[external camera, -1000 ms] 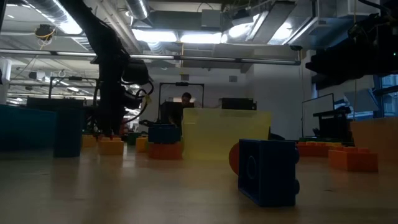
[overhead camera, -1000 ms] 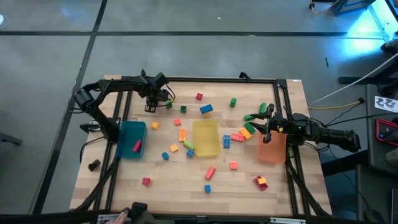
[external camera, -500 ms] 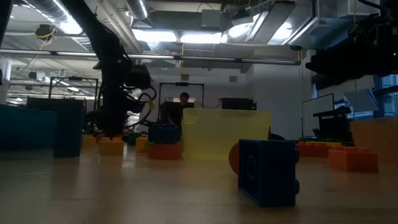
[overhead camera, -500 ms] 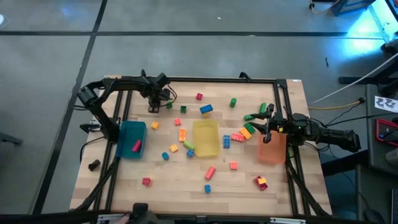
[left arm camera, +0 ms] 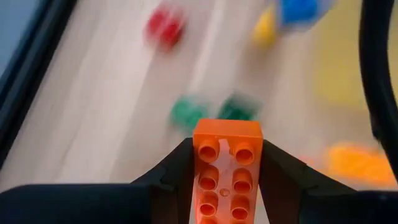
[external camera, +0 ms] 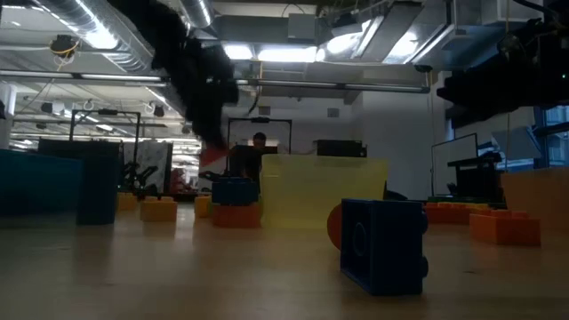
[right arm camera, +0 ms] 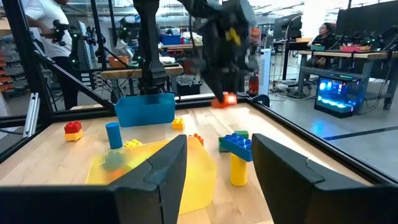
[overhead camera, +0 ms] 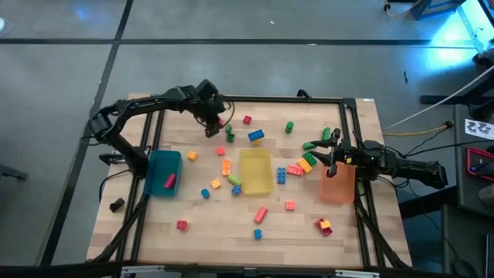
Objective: Sort blocks by size
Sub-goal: Put the orange 8 stud game piece into the yellow bin
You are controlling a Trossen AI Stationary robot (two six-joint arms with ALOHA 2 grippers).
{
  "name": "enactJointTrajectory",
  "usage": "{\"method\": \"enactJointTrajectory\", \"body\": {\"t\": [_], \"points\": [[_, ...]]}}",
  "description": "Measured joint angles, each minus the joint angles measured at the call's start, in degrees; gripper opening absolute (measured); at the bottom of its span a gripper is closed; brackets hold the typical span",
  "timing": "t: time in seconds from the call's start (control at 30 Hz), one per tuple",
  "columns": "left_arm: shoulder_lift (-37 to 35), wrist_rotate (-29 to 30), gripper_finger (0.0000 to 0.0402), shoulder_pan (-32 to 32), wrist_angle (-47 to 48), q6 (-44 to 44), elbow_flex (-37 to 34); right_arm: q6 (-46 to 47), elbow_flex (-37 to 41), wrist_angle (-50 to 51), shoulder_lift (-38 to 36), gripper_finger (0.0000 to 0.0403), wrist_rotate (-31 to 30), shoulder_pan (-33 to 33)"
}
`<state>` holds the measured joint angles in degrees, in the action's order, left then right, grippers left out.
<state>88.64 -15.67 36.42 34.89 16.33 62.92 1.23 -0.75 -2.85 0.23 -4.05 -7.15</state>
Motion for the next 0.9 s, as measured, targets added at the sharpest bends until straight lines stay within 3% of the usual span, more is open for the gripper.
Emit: {"method": "enactJointTrajectory", "body": {"t": [0.17,0.53,0.7,0.9], "points": [[-1.8,-4.6,0.0125,-4.7,-2.8,-4.4,2.4,0.0,0.0,-0.3,0.0,0.0182,0.0,0.0],[1.6,-6.8,0.0125,-22.3,-24.8,-10.0,0.1,0.3,0.0,-0.6,0.0,0.0182,-3.8,0.0],[5.7,-3.1,0.0140,-27.6,-31.2,-9.3,0.1,4.7,0.0,-0.8,0.0,0.0182,-9.1,0.0],[11.0,1.6,0.0169,-29.4,-35.0,-5.4,0.1,7.4,-2.9,0.5,0.8,0.0182,-14.6,0.0]]}}
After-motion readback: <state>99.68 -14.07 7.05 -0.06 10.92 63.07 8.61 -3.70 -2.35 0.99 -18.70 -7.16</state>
